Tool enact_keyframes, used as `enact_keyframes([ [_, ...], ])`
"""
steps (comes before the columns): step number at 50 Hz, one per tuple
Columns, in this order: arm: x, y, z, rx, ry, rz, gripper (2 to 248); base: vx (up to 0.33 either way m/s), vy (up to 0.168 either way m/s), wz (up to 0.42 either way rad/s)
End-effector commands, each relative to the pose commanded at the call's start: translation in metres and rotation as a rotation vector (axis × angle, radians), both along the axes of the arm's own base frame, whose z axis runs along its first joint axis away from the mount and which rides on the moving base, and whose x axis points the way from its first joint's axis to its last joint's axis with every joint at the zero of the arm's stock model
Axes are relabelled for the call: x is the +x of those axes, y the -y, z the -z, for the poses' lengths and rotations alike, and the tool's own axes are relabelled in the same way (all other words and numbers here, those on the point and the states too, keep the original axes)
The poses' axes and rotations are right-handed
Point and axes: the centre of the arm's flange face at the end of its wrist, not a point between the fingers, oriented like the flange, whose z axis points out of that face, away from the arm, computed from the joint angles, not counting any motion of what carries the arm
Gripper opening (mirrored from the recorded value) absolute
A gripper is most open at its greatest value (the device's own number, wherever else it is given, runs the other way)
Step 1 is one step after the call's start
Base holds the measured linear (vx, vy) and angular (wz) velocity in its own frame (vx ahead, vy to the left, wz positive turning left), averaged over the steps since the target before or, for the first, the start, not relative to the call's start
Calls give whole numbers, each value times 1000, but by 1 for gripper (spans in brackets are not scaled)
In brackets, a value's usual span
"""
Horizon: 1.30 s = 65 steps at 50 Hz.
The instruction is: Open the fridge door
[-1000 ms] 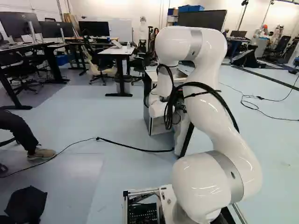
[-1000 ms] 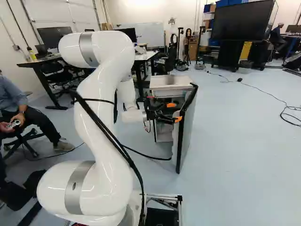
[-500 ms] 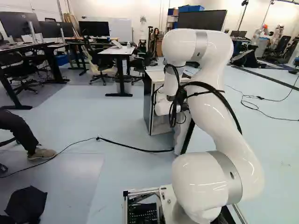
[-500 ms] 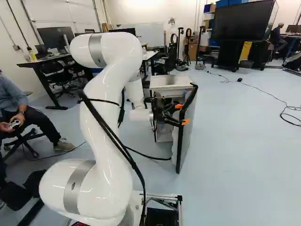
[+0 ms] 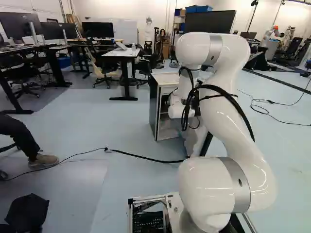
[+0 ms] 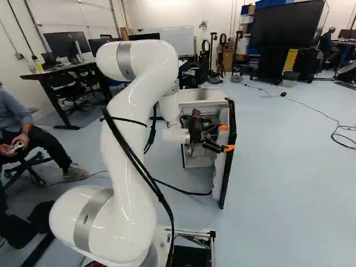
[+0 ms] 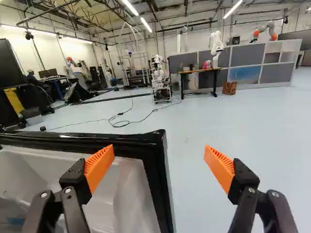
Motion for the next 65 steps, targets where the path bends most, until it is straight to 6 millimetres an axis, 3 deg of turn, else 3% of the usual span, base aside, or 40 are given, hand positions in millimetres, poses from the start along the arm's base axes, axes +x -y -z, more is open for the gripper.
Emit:
enact_keyframes([
  [65,43,141,5,-44,149,231,247,0,0,0],
])
